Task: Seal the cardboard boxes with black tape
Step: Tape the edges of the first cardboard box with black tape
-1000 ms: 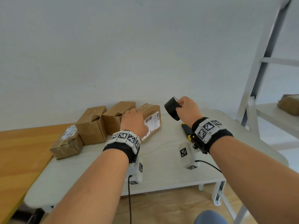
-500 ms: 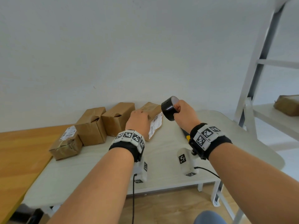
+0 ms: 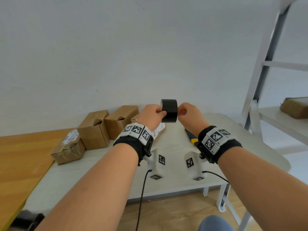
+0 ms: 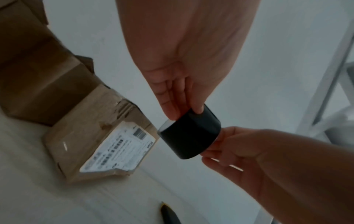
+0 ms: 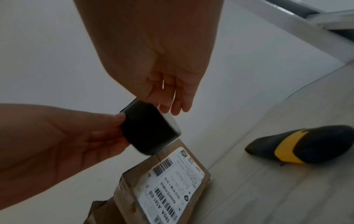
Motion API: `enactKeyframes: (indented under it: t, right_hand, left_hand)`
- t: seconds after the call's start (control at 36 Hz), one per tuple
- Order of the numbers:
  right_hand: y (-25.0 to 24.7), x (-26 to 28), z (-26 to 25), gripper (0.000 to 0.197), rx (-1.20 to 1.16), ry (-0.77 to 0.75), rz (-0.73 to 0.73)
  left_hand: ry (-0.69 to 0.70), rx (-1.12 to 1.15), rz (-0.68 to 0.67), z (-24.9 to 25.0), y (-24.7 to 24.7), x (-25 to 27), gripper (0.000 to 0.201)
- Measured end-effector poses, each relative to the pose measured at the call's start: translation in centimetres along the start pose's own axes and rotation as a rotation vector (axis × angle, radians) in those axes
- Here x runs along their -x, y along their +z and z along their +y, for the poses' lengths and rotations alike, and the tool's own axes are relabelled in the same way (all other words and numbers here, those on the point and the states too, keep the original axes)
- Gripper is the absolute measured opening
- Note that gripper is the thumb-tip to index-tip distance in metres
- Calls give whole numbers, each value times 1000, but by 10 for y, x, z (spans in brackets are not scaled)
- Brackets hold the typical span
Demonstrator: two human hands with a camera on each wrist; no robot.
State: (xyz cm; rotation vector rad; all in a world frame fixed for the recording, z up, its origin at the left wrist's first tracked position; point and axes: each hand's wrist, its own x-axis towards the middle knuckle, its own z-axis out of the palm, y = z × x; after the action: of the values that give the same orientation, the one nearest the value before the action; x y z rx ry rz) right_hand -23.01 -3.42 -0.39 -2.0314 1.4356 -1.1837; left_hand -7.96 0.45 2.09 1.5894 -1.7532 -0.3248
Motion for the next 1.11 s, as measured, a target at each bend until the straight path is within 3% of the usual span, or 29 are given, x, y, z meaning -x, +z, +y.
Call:
enactKeyframes:
  t: [0.11,0.28,0.5,0.67,0.89,0.97,1.11]
  right_hand:
    - [-14,1,2,35,-140,41,152]
    - [-26,-1,-9,65,-16,-110,27]
    - [-15,5,-17,36,155,-127,-67]
    - [-2,7,-25,32,149,-138,-57]
    - [7,6,-33,24,41,-94,-66]
    - [11,6,-33,14,32,-76,-79]
    - [16,7,-32,13,30,-78,-81]
  left_hand:
    - [51,-167,-25,6,-2,1,24]
    - [197,-357,6,12,-5,-1,27]
    - [229,-381,108,3,-10,0,34]
    - [184,-307,245,1,-14,6,42]
    - [98,-293,172,-11,-10,8,30]
    - [70,-266,183,-13,-8,9,32]
    - [64,-253,233,-13,-7,9,29]
